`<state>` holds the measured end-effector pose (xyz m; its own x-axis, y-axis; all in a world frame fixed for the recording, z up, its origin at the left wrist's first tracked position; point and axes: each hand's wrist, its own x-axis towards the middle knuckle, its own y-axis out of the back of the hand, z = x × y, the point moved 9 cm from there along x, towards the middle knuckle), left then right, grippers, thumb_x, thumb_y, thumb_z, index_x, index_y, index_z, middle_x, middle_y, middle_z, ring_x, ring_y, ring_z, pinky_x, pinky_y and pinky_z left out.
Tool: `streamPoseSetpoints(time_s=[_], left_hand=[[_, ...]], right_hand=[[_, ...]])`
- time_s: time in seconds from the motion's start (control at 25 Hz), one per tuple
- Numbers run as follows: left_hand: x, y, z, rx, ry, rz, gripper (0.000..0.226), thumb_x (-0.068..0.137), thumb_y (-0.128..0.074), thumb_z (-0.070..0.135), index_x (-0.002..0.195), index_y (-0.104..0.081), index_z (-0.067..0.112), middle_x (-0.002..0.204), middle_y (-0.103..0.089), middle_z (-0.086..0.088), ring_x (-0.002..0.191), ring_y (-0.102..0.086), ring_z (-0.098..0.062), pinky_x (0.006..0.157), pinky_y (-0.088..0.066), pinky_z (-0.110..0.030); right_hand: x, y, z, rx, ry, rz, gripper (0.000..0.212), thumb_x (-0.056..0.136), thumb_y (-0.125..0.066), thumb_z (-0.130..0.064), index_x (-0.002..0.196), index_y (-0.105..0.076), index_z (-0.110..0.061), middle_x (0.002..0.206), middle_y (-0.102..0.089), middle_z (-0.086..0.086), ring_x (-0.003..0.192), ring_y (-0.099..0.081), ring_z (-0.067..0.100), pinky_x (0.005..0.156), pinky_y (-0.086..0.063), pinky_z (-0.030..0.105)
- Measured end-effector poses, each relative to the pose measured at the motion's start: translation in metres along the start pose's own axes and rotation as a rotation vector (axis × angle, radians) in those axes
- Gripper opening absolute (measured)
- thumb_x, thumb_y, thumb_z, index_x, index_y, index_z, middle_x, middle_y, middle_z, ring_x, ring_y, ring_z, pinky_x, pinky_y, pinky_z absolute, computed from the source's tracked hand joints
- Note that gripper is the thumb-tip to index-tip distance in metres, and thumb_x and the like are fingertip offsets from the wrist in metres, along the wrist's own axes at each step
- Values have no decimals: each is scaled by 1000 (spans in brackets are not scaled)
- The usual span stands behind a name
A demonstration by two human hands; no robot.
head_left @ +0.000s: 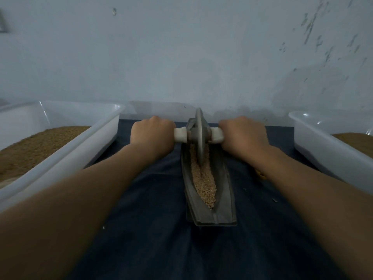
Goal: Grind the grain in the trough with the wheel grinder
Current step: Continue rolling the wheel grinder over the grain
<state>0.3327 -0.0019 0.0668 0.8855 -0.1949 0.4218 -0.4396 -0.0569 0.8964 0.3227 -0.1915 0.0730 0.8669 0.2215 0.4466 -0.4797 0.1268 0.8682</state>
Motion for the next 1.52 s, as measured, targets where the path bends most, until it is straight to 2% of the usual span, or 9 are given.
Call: streamPoseSetpoints(time_s=[0.12, 0.24, 0.44, 0.72, 0.88, 1.08, 1.28, 1.4, 1.52], left_hand=[[-2, 0, -1, -41, 46, -27, 6, 89, -58, 26, 91, -62, 24, 80, -53, 1, 69, -52, -21, 61, -40, -35], [-33, 8, -4, -39, -32, -41, 9, 87, -59, 36, 82, -54, 31, 70, -46, 8, 59, -43, -15, 56, -35, -32], [-62, 36, 9, 192, -182, 193, 19, 72, -69, 40, 72, -51, 33, 56, -29, 9, 43, -19, -12, 44, -13, -23], [-8, 0, -3, -45, 52, -39, 5, 90, -58, 28, 89, -61, 25, 80, -55, 2, 67, -51, -20, 61, -39, -35], [-42, 6, -6, -3, -30, -38, 15, 84, -61, 40, 78, -49, 34, 71, -46, 8, 59, -44, -15, 55, -35, -31], [-31, 13, 10, 109, -80, 56, 12, 80, -63, 40, 77, -55, 32, 67, -46, 7, 51, -36, -13, 46, -23, -26], [10, -9, 8, -24, -9, -90, 11, 89, -59, 29, 97, -65, 24, 82, -56, 0, 70, -55, -21, 59, -38, -34], [1, -2, 15, 7, -91, -123, 11, 85, -61, 31, 94, -66, 27, 79, -54, 4, 70, -55, -20, 58, -40, -33], [-23, 9, 16, 38, -183, -127, 9, 80, -62, 40, 85, -61, 33, 72, -51, 10, 62, -49, -14, 53, -35, -29]], right_hand=[[10, 1, -6, -8, -6, -19, 10, 88, -65, -27, 98, -64, -27, 96, -66, 5, 89, -65, 29, 60, -36, 31], [-21, 10, -3, -32, 124, 32, 13, 87, -64, -38, 90, -53, -33, 77, -57, -4, 68, -57, 23, 49, -30, 28], [-69, 7, 21, 22, 67, 62, 29, 73, -66, -39, 70, -37, -35, 56, -34, -14, 49, -30, 7, 45, -15, 22], [-2, 7, 5, -33, -12, 5, 11, 83, -69, -34, 88, -61, -28, 73, -47, -4, 69, -50, 22, 53, -28, 26], [-37, 10, 11, 6, 83, -44, 23, 75, -68, -39, 69, -46, -34, 64, -48, -12, 58, -49, 13, 47, -27, 24], [-31, -5, 12, 87, 38, -259, 11, 73, -71, -34, 74, -60, -34, 67, -57, -10, 60, -55, 10, 47, -38, 26], [11, 1, 1, -38, 22, -202, 28, 80, -72, -30, 68, -49, -22, 72, -51, 1, 61, -49, 16, 52, -34, 27], [3, 10, -5, -149, 122, -178, 32, 81, -74, -33, 71, -46, -21, 73, -46, -1, 65, -46, 16, 53, -32, 29], [-26, 5, 6, -25, 136, -185, 30, 79, -73, -32, 69, -46, -26, 69, -49, -6, 62, -50, 16, 49, -38, 29]])
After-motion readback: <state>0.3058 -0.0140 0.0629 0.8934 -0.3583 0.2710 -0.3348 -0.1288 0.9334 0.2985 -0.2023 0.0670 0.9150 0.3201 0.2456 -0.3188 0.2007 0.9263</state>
